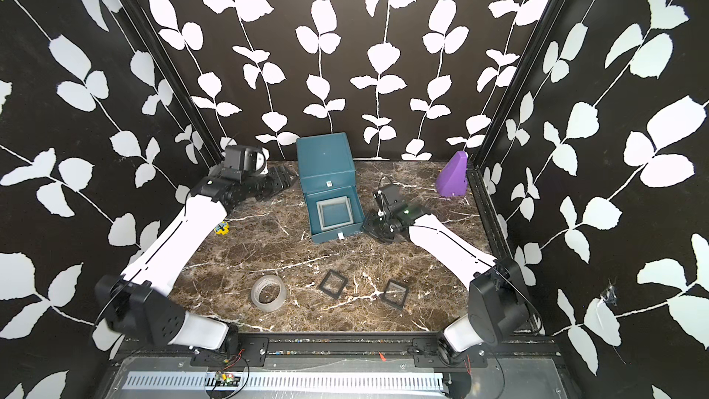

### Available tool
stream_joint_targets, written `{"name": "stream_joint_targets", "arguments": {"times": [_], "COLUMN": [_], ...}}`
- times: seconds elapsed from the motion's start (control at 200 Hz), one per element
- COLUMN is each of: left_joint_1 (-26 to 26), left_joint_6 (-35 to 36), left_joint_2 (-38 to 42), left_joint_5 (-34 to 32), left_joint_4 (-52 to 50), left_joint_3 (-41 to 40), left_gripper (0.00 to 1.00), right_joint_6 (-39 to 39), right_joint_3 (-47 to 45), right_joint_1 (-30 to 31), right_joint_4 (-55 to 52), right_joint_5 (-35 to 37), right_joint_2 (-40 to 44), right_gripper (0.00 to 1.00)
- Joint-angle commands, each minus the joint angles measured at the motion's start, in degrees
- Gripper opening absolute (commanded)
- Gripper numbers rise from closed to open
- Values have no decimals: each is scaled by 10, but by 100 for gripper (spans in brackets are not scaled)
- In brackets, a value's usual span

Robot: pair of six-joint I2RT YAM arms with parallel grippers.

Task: Place the brooch boxes into the drawer by color
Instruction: Close the drawer in the storage box.

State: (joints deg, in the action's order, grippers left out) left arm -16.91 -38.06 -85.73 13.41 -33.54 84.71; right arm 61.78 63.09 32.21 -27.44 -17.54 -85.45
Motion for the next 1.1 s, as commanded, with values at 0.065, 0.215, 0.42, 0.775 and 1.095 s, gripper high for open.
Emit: {"name": "stream_joint_targets", "arguments": {"times": [0.065, 0.215, 0.42, 0.775, 1.095], "left_joint_1": [11, 13, 13, 12, 8], "left_joint_6": [31, 48, 71, 84, 84], "left_joint_2": [-58, -118, -157, -170, -162], "left_joint_5": [22, 34, 30, 50, 65], "left_joint_4": [33, 35, 28, 31, 42], "left_joint_3": [61, 105, 121, 95, 66], "left_gripper": [68, 64, 58, 43, 37], "right_joint_6": [130, 166, 220, 259, 295], "right_joint_3": [-83, -119, -147, -116, -87], "right_joint_1": [-3, -3, -2, 10, 15], "right_joint_4": [175, 254, 370, 462, 503], "right_joint_5": [-53, -54, -35, 2, 43], "right_joint_2": [2, -13, -42, -106, -130], "right_gripper": [35, 34, 31, 22, 20]}}
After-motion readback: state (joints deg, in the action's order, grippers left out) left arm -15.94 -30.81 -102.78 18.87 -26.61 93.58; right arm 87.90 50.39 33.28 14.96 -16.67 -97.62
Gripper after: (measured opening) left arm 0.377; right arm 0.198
